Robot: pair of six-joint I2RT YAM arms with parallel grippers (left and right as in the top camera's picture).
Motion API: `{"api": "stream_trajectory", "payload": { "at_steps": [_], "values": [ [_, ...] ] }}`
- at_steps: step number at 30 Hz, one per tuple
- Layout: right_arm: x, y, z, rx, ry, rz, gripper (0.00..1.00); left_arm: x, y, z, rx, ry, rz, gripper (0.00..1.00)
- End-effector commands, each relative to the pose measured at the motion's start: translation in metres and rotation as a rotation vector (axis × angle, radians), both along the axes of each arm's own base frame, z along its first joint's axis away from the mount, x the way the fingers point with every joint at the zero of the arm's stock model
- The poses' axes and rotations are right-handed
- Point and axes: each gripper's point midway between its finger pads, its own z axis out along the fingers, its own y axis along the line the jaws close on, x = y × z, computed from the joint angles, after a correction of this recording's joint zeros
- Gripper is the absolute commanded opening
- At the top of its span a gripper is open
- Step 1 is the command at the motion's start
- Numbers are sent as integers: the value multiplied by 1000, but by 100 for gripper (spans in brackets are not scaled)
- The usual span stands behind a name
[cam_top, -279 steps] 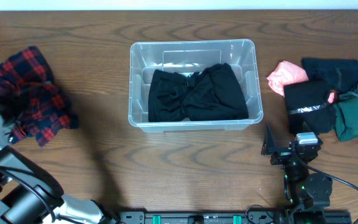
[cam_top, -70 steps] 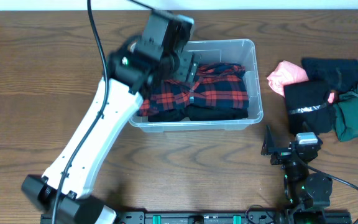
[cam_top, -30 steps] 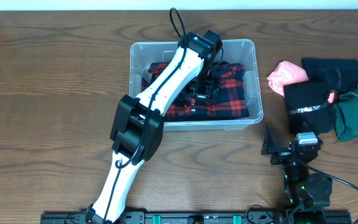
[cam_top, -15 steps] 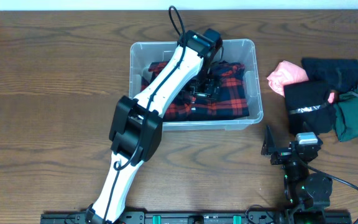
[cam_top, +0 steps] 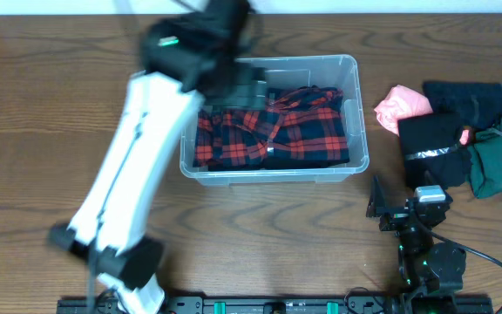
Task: Pack container
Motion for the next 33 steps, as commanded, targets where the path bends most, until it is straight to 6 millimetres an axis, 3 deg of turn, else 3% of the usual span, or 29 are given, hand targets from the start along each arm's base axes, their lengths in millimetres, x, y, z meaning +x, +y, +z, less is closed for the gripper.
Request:
{"api": "stream_trajectory", "payload": {
  "at_steps": [1, 5, 8, 15, 21, 25, 33],
  "values": [
    [0, -4, -1, 2, 1, -16, 99, -16, 58, 40, 78, -109, 120, 98],
    [0, -4, -1, 2, 1, -16, 99, -45, 100, 72, 56, -182, 218, 98],
    [0, -4, -1, 2, 1, -16, 99, -70, 119, 88, 48, -212, 261, 98],
    [0, -4, -1, 2, 1, -16, 99, -104, 127, 113, 16, -305, 270, 98],
    [0, -4, -1, 2, 1, -16, 99, -130, 135, 115, 91, -316, 165, 98],
    [0, -4, -1, 3, 1, -16, 99, -131, 149, 111, 169, -316, 198, 98],
    [0, -4, -1, 2, 1, -16, 99, -95, 169, 123, 116, -571, 322, 98]
  ]
}}
